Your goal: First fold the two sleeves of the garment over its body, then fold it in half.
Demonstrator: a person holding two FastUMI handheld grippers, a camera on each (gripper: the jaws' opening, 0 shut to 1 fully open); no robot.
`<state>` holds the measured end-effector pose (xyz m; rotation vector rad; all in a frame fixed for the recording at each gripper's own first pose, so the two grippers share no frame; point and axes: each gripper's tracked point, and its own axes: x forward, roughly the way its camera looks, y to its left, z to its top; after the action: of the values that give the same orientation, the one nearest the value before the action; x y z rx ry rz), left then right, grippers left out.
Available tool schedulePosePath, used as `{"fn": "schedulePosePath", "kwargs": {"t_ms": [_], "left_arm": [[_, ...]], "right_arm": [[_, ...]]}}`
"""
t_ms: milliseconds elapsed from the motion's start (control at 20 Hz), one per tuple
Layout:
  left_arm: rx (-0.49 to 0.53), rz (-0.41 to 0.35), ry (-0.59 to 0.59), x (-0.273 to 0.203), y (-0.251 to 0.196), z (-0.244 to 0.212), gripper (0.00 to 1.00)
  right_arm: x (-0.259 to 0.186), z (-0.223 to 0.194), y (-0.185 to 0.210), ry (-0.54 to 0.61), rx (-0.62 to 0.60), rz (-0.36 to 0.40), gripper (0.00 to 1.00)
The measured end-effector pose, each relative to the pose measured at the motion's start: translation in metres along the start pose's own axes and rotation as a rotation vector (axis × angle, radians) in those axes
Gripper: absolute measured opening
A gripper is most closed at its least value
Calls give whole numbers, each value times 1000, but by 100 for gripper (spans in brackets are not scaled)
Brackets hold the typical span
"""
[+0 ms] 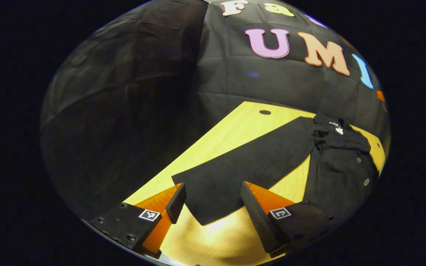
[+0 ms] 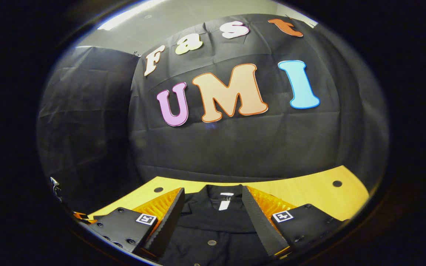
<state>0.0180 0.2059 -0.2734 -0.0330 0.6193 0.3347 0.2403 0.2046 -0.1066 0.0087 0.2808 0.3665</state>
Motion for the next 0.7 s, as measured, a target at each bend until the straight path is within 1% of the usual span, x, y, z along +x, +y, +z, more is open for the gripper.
{"fn": "schedulePosePath", "kwargs": {"t_ms": [50, 100, 150, 200, 250, 300, 350, 400, 450, 600, 650, 700], "left_arm": [[2, -2, 14, 4, 0, -4, 92], [0, -5, 32, 7, -1, -6, 92], [-3, -4, 46, 10, 0, -9, 92], [-8, -3, 58, 12, 3, -14, 92], [-13, -4, 71, 13, 5, -19, 92], [-15, -5, 86, 15, 6, -24, 92], [-10, -1, 97, 16, 8, -28, 92], [-2, 1, 115, 18, 9, -33, 92], [-4, -4, 103, 16, 8, -33, 92], [11, -16, 90, 19, 6, -32, 93], [7, -26, 89, 19, 4, -33, 93], [-20, -47, 73, 18, 1, -34, 93]], "right_arm": [[-9, 0, -3, 5, -5, -8, 94], [-18, 1, -5, 6, -1, -13, 98], [-25, 3, -9, 2, 7, -25, 95], [-32, 4, -14, -4, 16, -39, 95], [-37, 4, -17, -9, 21, -51, 98], [-42, 3, -21, -9, 23, -61, 94], [-47, 0, -23, -2, 26, -69, 94], [-51, -3, -26, 3, 29, -76, 97], [-56, -7, -28, 10, 34, -81, 94], [-69, -13, -33, 29, 63, -93, 94], [-73, -18, -31, 35, 76, -89, 97], [-79, -20, -28, 43, 88, -84, 97]]}}
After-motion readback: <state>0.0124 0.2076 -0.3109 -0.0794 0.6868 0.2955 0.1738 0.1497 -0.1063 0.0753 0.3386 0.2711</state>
